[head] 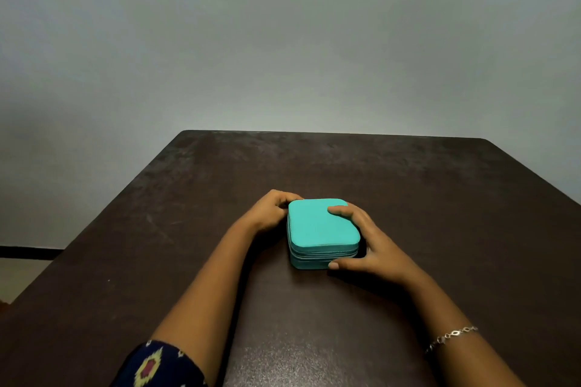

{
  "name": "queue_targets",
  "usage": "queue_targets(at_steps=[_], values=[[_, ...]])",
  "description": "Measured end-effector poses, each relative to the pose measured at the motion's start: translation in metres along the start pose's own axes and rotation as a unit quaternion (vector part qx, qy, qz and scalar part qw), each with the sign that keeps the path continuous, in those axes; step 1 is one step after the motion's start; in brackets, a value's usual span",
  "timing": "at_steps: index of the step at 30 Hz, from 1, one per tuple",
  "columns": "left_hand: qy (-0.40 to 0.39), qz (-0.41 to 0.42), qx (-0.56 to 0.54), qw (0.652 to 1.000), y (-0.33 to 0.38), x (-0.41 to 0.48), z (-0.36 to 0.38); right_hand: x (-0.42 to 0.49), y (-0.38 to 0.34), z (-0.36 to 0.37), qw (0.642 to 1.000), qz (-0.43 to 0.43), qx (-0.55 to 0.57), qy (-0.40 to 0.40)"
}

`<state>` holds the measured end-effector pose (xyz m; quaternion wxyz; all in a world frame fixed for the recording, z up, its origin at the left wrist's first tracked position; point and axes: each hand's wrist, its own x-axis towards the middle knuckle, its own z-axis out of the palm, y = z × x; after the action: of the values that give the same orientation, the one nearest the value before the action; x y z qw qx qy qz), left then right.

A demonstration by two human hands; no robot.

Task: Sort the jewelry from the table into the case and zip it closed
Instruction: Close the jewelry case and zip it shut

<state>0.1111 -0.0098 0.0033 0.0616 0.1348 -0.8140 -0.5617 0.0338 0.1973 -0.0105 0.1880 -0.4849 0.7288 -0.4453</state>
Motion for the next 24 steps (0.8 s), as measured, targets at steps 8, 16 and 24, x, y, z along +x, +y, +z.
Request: queue_targets(at_steps=[8,16,24], values=[[-0.052,0.020,0.113,0.992,0.009,0.009,-0.010,0.004,0.000,-0.002,1.000,0.010,-0.002,-0.001],[-0.098,0.035,0.206,0.973,0.013,0.018,-0.018,0.003,0.001,-0.002,1.000,0.017,0.002,-0.005],[-0.139,0.059,0.270,0.951,0.018,0.019,-0.017,0.005,0.003,-0.001,1.000,0.019,0.004,-0.008]])
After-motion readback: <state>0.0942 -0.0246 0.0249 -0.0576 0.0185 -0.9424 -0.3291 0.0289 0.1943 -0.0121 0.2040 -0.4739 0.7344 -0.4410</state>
